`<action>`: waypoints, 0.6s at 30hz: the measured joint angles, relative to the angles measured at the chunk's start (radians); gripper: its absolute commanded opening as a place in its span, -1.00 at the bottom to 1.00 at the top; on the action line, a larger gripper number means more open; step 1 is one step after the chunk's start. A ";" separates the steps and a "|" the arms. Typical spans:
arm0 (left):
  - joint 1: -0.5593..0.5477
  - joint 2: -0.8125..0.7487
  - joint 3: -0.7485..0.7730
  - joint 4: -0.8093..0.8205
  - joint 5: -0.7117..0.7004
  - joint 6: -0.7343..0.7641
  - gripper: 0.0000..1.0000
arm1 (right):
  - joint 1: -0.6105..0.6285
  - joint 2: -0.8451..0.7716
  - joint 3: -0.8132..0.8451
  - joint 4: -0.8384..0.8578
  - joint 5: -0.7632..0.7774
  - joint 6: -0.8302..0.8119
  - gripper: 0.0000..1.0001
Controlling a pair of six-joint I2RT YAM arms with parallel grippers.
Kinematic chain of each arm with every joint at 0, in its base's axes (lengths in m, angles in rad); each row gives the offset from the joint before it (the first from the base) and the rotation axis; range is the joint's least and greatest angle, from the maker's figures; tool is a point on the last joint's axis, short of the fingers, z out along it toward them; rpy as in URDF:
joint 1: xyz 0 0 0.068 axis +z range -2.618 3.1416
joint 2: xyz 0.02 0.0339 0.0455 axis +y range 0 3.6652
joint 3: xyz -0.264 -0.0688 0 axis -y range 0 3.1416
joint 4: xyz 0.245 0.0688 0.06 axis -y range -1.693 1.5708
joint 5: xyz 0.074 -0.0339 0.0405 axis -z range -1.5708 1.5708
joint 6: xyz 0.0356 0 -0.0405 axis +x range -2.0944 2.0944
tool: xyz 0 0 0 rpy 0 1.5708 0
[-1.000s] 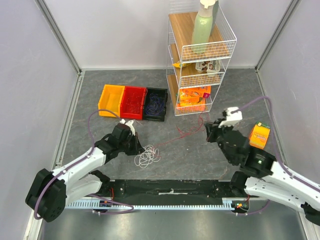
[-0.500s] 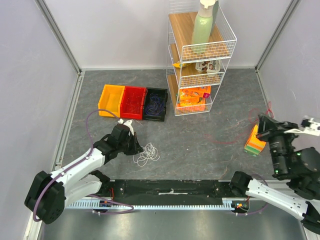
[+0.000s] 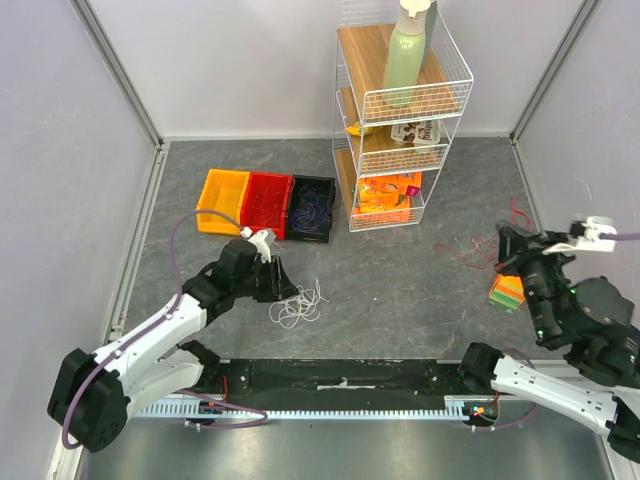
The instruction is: Untangle the cables
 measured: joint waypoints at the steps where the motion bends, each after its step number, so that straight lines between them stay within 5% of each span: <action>1: 0.000 -0.014 0.001 0.003 0.011 0.004 0.26 | 0.000 0.022 0.000 0.000 -0.023 0.001 -1.00; 3: 0.000 -0.071 0.004 0.008 0.035 0.013 0.41 | 0.000 0.063 0.000 0.000 -0.071 0.009 -1.00; 7: 0.000 -0.180 0.038 0.024 0.071 0.024 0.39 | 0.000 0.185 -0.003 0.008 -0.228 0.045 -1.00; 10: 0.000 -0.233 0.071 0.069 0.114 0.039 0.67 | 0.000 0.310 -0.002 0.025 -0.387 0.070 -1.00; 18: 0.000 -0.254 0.148 0.227 0.283 0.046 0.72 | 0.000 0.555 -0.002 0.082 -0.850 0.066 -1.00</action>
